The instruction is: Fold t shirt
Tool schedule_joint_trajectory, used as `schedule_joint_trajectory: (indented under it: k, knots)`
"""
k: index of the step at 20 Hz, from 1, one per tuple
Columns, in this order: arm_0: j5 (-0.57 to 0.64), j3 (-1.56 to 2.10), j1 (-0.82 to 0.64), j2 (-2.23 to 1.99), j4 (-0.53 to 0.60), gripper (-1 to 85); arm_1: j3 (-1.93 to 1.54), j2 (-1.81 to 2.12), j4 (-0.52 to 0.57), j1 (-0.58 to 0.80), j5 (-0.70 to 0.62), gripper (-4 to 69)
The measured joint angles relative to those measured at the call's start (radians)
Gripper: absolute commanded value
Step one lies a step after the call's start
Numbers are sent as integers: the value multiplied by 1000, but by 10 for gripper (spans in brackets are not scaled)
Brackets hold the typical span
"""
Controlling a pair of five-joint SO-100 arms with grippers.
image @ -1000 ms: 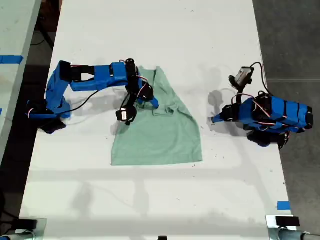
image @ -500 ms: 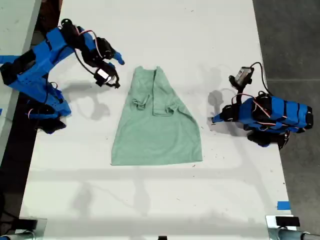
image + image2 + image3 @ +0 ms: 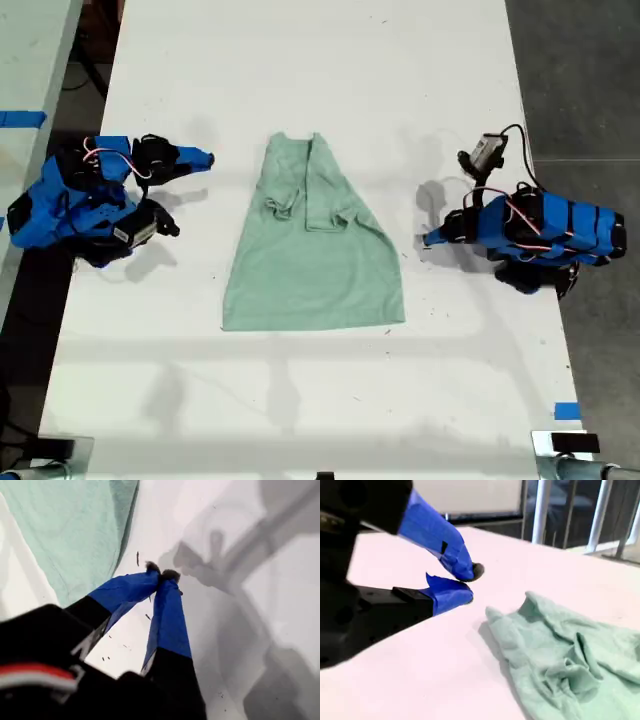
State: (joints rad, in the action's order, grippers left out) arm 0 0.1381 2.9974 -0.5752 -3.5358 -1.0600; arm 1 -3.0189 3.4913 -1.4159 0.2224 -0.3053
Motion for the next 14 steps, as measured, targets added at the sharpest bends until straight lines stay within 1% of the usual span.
schedule_joint_trajectory:
  k: [2,5,14]
  knots:
    - [46,103,-17,-23,11,-1,0,0,0,0,0,17]
    - [52,176,-98,-43,-9,-1,0,0,0,0,0,17]
    - [52,192,-117,-44,-9,-1,0,0,0,0,0,17]
